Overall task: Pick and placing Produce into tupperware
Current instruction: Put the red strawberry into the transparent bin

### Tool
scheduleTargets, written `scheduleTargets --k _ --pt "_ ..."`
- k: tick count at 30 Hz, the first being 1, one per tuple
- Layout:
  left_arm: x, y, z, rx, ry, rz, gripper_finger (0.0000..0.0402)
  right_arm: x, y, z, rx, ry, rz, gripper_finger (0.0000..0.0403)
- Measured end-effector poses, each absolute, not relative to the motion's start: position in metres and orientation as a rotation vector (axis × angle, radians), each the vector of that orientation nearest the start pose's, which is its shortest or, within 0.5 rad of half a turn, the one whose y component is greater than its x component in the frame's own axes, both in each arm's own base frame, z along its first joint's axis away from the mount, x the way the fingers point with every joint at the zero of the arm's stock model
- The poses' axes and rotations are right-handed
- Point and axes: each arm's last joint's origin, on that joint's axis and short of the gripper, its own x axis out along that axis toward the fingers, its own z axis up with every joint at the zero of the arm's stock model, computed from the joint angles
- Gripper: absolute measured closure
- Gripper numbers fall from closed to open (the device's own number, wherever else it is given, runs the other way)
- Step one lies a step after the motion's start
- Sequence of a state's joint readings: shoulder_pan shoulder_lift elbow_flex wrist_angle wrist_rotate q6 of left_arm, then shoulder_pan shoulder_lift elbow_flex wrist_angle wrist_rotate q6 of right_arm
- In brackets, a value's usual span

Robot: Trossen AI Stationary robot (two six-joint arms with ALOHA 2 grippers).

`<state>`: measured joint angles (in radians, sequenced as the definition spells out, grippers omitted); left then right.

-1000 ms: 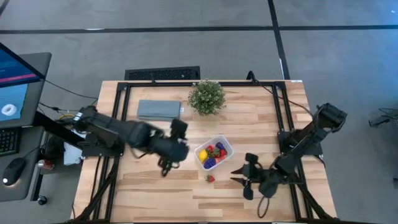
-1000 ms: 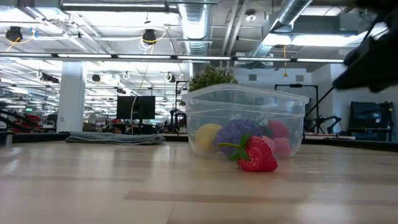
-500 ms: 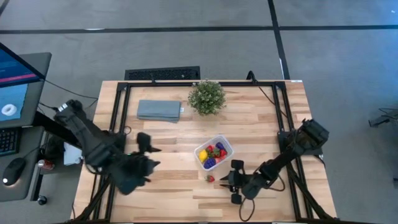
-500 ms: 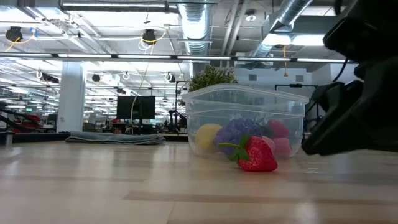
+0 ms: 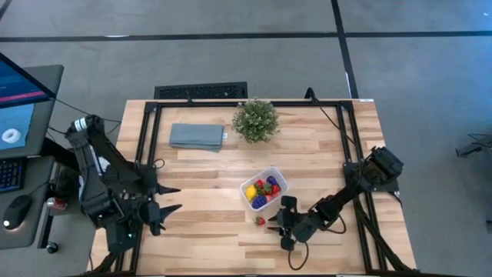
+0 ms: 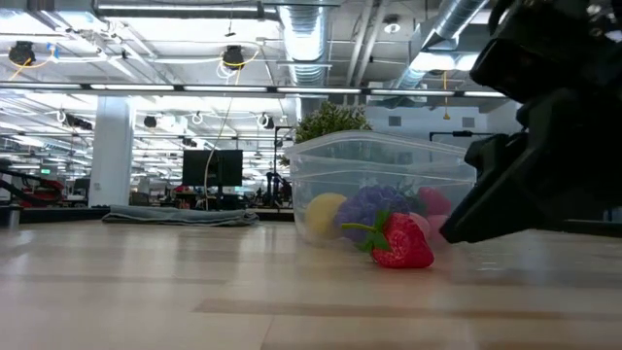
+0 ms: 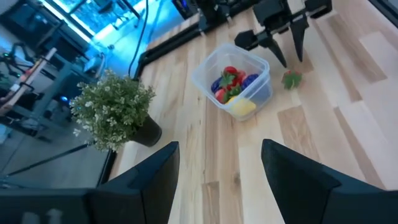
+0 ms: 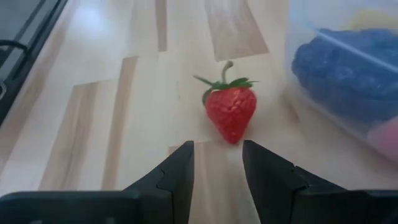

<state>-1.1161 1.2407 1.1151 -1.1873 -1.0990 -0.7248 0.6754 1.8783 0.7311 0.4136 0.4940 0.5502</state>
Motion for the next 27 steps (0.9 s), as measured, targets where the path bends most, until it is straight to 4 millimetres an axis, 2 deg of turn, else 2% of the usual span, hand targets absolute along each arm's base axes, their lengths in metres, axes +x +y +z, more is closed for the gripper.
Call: scheduleTargets --k 6,16,27 --pt "0.109 -0.173 0.285 0.424 0.492 0.218 0.0181 0.264 0.188 0.091 0.177 0.666 -0.004 0.0217" --pt "0.105 -0.170 0.247 0.335 0.484 0.254 0.0181 0.267 0.183 0.090 0.180 0.678 -0.014 0.0146" --pt "0.106 -0.170 0.240 0.309 0.459 0.260 0.0181 0.274 0.178 0.093 0.214 0.636 -0.025 0.0137"
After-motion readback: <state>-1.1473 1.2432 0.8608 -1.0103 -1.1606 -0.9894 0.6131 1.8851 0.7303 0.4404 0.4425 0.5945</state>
